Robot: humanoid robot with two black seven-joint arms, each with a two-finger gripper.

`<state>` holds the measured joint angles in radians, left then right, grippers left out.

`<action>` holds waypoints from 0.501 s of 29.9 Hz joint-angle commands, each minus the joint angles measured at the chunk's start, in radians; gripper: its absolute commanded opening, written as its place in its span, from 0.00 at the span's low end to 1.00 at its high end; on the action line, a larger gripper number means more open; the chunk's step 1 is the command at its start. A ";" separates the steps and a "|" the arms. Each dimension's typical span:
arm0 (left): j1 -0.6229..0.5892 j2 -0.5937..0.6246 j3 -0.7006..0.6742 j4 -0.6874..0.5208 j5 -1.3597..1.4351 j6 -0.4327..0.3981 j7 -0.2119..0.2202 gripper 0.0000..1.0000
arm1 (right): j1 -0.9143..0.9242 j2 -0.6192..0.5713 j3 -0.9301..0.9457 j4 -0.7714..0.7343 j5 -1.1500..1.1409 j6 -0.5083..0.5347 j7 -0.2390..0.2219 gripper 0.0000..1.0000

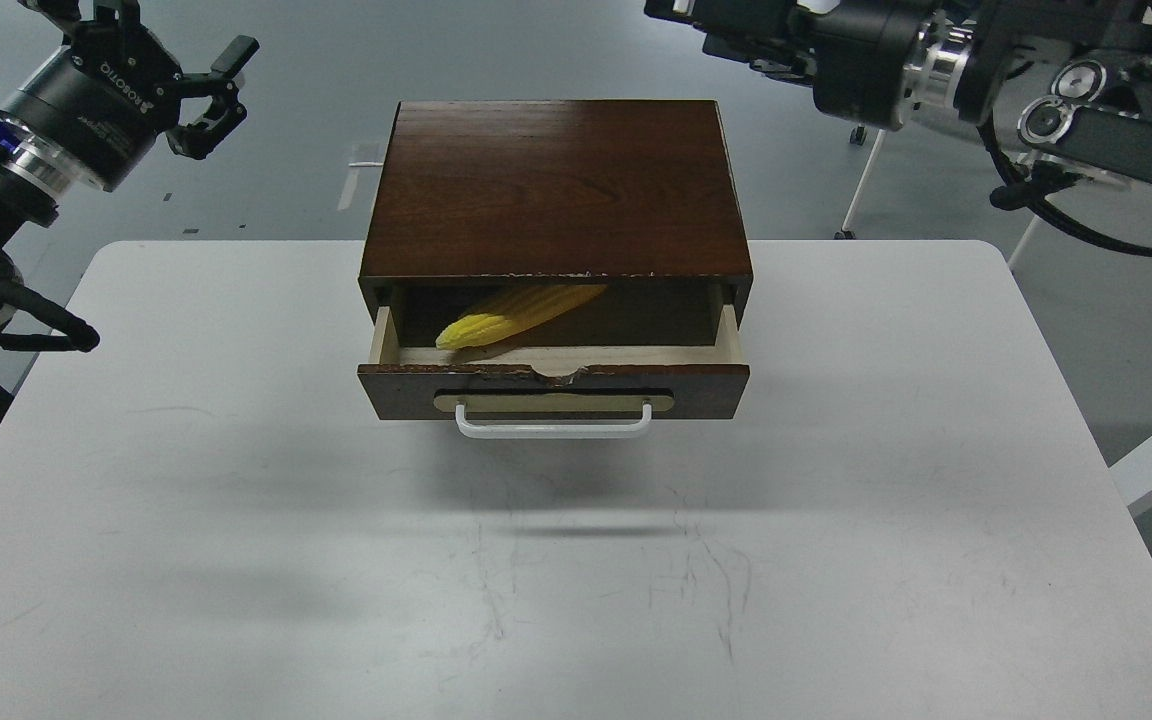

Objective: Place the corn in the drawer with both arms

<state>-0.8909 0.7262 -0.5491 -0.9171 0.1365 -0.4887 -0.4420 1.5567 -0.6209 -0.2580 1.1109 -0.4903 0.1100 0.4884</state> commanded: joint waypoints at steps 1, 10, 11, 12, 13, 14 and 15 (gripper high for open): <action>0.007 -0.021 0.000 0.003 0.000 0.000 -0.001 0.98 | -0.212 -0.080 0.168 -0.002 0.110 -0.006 0.000 0.99; 0.035 -0.065 -0.015 0.006 0.000 0.000 -0.003 0.98 | -0.596 -0.083 0.520 -0.016 0.433 -0.003 0.000 1.00; 0.039 -0.068 -0.020 0.006 0.002 0.000 -0.003 0.98 | -0.618 -0.080 0.543 -0.022 0.446 -0.001 0.000 1.00; 0.049 -0.074 -0.026 0.006 0.002 0.000 -0.003 0.98 | -0.654 -0.074 0.592 -0.034 0.469 -0.001 0.000 1.00; 0.058 -0.080 -0.032 0.006 0.002 0.000 -0.003 0.98 | -0.690 -0.071 0.630 -0.042 0.489 -0.001 0.000 1.00; 0.062 -0.082 -0.035 0.006 0.002 0.000 -0.001 0.98 | -0.708 -0.068 0.647 -0.043 0.501 -0.001 0.000 1.00; 0.070 -0.090 -0.038 0.006 0.003 0.000 -0.001 0.98 | -0.739 -0.063 0.672 -0.046 0.521 0.000 0.000 1.00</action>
<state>-0.8403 0.6513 -0.5759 -0.9112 0.1378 -0.4887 -0.4455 0.8988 -0.6952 0.3361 1.0772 -0.0204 0.1081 0.4887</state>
